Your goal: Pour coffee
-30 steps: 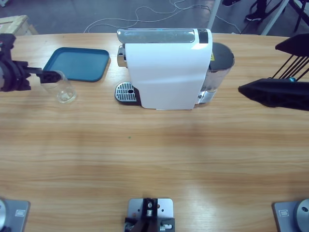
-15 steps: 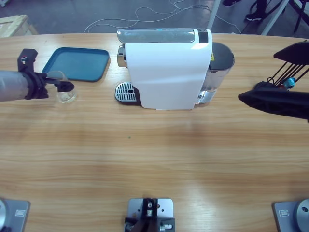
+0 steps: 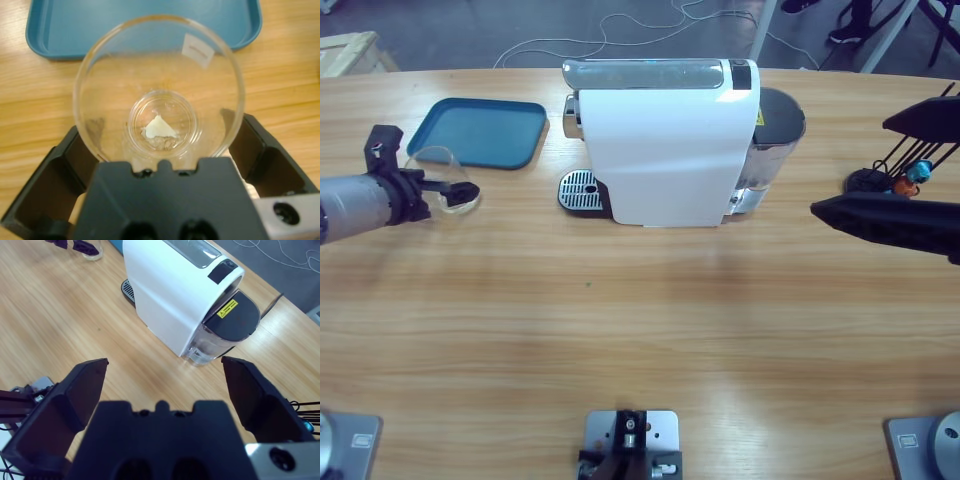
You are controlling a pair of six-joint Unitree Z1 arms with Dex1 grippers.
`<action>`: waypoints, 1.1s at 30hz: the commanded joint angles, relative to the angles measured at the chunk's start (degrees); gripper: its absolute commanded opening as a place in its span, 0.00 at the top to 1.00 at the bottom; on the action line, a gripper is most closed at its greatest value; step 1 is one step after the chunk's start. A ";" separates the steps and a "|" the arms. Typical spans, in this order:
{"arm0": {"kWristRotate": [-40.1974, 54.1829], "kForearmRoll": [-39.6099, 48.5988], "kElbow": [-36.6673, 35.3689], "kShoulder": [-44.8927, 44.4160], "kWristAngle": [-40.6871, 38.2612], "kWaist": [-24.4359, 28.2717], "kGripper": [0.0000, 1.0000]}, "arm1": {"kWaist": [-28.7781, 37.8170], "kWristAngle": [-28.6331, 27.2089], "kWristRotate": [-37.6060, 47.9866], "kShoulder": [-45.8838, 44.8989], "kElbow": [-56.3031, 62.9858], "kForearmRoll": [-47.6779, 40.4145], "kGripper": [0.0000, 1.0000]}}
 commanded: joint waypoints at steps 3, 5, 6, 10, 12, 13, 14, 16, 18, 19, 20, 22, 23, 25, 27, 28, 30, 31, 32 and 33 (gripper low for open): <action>0.04 -10.43 3.43 5.23 -0.54 -0.23 0.14 | 0.48 -0.33 0.56 -0.27 2.04 -1.30 0.00; 0.34 -13.58 4.13 6.69 -0.63 -0.24 0.47 | 0.48 -0.40 0.56 -0.27 2.00 -1.32 0.00; 0.34 -14.89 4.60 7.25 -0.63 -0.46 0.58 | 0.48 -0.41 0.56 -0.27 2.00 -1.32 0.00; 0.69 -20.20 6.52 9.92 -0.63 -1.33 0.82 | 0.48 -0.64 0.47 -0.26 2.00 -1.32 0.00; 0.88 -23.91 7.84 11.54 -0.63 -1.98 0.82 | 0.48 -0.77 0.43 -0.13 2.00 -1.40 0.00; 1.17 -26.04 8.52 12.21 -0.63 -2.46 0.82 | 0.48 -0.82 0.42 -0.10 2.00 -1.40 0.00; 1.75 -29.17 9.47 12.84 -0.63 -3.34 0.82 | 0.48 -0.84 0.38 -0.05 2.00 -1.54 0.00; 2.66 -34.27 11.07 12.45 -0.59 -5.41 0.82 | 0.48 -0.96 0.27 -0.01 1.92 -1.67 0.00; 2.89 -35.00 11.76 9.01 -1.28 -7.42 0.82 | 0.48 -1.07 0.12 -0.01 1.79 -1.76 0.00; 3.01 -34.79 11.99 6.84 -2.39 -8.37 0.82 | 0.48 -1.17 -0.09 -0.06 1.69 -1.76 0.00; 3.06 -34.32 12.20 4.84 -3.48 -9.30 0.82 | 0.48 -1.21 -0.25 -0.20 1.65 -1.70 0.00; 3.06 -30.89 11.60 1.22 -5.46 -10.07 0.81 | 0.48 -1.21 -0.32 -0.56 1.74 -1.67 0.00; 3.08 -27.06 10.33 -0.94 -6.87 -10.07 0.81 | 0.48 -1.21 -0.32 -0.70 1.88 -1.67 0.00; 3.49 -19.99 6.99 -4.02 -8.70 -10.07 0.81 | 0.48 -1.21 -0.32 -1.03 2.29 -1.67 0.00; 5.67 -10.10 1.18 -6.62 -9.36 -10.07 0.81 | 0.40 -1.29 -0.32 -1.19 2.60 -1.76 0.00; 6.67 -6.65 -1.51 -6.48 -9.50 -10.07 0.81 | 0.40 -1.29 -0.32 -1.28 2.78 -1.76 0.00; 7.97 -5.61 -4.36 -3.11 -9.50 -10.05 0.81 | 0.40 -1.29 -0.32 -1.49 3.11 -1.84 0.00; 8.60 -5.88 -5.49 -0.13 -9.56 -10.07 0.81 | 0.40 -1.29 -0.34 -1.66 3.24 -1.84 0.00; 9.06 -6.40 -6.15 2.15 -10.01 -10.07 0.81 | 0.40 -1.29 -0.39 -1.98 3.43 -1.79 0.00; 9.32 -7.25 -6.70 4.21 -10.66 -10.07 0.81 | 0.40 -1.31 -0.41 -2.33 3.62 -1.65 0.00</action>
